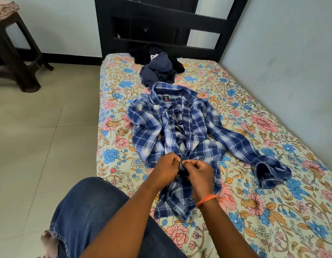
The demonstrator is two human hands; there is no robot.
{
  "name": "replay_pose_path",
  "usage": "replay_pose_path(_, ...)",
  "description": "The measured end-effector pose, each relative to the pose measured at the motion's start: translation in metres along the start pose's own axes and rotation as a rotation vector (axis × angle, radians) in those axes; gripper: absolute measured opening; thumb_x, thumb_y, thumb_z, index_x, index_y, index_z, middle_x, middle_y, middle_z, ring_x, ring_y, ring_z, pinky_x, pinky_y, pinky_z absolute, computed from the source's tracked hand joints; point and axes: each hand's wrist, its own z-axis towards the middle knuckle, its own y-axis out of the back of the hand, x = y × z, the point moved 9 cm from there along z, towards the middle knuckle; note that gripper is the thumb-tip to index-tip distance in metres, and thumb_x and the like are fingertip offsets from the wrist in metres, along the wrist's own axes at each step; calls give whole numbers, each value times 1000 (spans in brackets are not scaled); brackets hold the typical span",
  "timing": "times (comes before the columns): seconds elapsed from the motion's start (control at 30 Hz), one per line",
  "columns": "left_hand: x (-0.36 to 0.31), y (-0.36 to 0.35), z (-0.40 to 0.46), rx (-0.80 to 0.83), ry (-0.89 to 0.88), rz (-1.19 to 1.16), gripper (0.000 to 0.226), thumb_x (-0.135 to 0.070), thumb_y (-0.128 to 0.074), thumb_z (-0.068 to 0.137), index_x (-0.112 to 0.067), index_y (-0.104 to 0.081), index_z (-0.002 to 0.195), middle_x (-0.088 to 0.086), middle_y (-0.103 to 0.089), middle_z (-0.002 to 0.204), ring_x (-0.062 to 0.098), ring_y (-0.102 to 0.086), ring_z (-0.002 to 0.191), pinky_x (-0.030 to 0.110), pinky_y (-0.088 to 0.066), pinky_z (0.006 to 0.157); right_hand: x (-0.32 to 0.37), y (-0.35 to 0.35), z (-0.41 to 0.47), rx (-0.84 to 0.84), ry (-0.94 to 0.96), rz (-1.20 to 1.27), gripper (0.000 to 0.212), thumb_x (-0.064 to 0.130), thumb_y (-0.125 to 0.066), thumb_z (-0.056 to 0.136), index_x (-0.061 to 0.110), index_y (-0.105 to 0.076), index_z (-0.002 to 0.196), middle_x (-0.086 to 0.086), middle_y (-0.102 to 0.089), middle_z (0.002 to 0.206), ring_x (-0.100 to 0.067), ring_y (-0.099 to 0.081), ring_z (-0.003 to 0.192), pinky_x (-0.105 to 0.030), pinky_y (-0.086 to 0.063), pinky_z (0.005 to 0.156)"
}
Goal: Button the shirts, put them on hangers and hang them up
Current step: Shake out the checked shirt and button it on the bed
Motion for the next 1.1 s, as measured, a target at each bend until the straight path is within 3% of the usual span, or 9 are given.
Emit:
replay_pose_path(0.13,-12,14,-3,-156,-72,35,25,-17,-56,94,-20,-57,70,-6,-56,64,1,-48,50,13,-38,49,13,1,-3,-17,131,-136,16,10,-68,88,14,-73,73,-6,-71,69,-25,-66,66,-44,-56,62)
replay_pose_path(0.3,-18,22,-7,-231,-137,137,17,-22,-63,89,-19,-64,72,-7,-64,68,4,-59,61,19,-48,55,17,-3,-4,-4,177,-237,15,10,-64,91,15,-71,79,1,-70,75,-16,-65,68,-31,-53,63)
replay_pose_path(0.43,-21,12,-8,-202,-143,271,20,-17,-52,95,-16,-53,75,-2,-58,73,9,-53,62,20,-39,53,4,-9,0,12,103,-251,18,6,-57,90,13,-70,80,-1,-70,80,-18,-66,75,-40,-56,71)
replay_pose_path(0.63,-3,12,-5,-189,22,61,33,-18,-51,99,-15,-48,67,-4,-50,62,5,-40,51,13,-35,44,-17,-21,1,111,-123,31,17,8,-56,95,9,-67,82,-11,-68,86,-28,-63,82,-45,-53,77)
replay_pose_path(0.73,0,17,-3,-170,0,350,21,-22,-49,97,-12,-56,79,0,-59,74,14,-55,64,24,-45,55,-2,-8,2,106,29,-152,11,8,-66,89,13,-71,81,-1,-72,85,-17,-68,84,-34,-56,78)
replay_pose_path(0.8,0,17,-3,-155,13,558,15,-22,-50,93,-11,-57,86,5,-61,84,22,-59,72,32,-45,60,20,4,5,13,179,-295,15,5,-68,86,17,-70,77,5,-70,80,-6,-65,76,-16,-51,70)
replay_pose_path(0.9,-10,15,-3,-169,-59,693,16,-15,-56,89,-10,-55,105,8,-59,104,25,-59,89,37,-52,71,48,6,16,-65,308,-302,11,7,-67,89,17,-68,82,10,-65,79,2,-59,73,-3,-42,62)
replay_pose_path(0.97,-19,10,0,-185,-184,782,40,-8,-60,84,-11,-47,122,6,-51,119,25,-52,104,38,-52,84,57,-3,31,-50,288,-293,10,21,-70,90,12,-67,86,5,-66,79,-2,-59,70,-7,-44,59)
replay_pose_path(1.1,-26,6,8,-191,-299,924,56,-15,-58,79,-13,-42,132,2,-46,126,26,-40,112,41,-41,94,50,-25,58,-8,179,-350,52,47,-75,82,-3,-65,72,-18,-66,68,-20,-54,57,-37,-52,58)
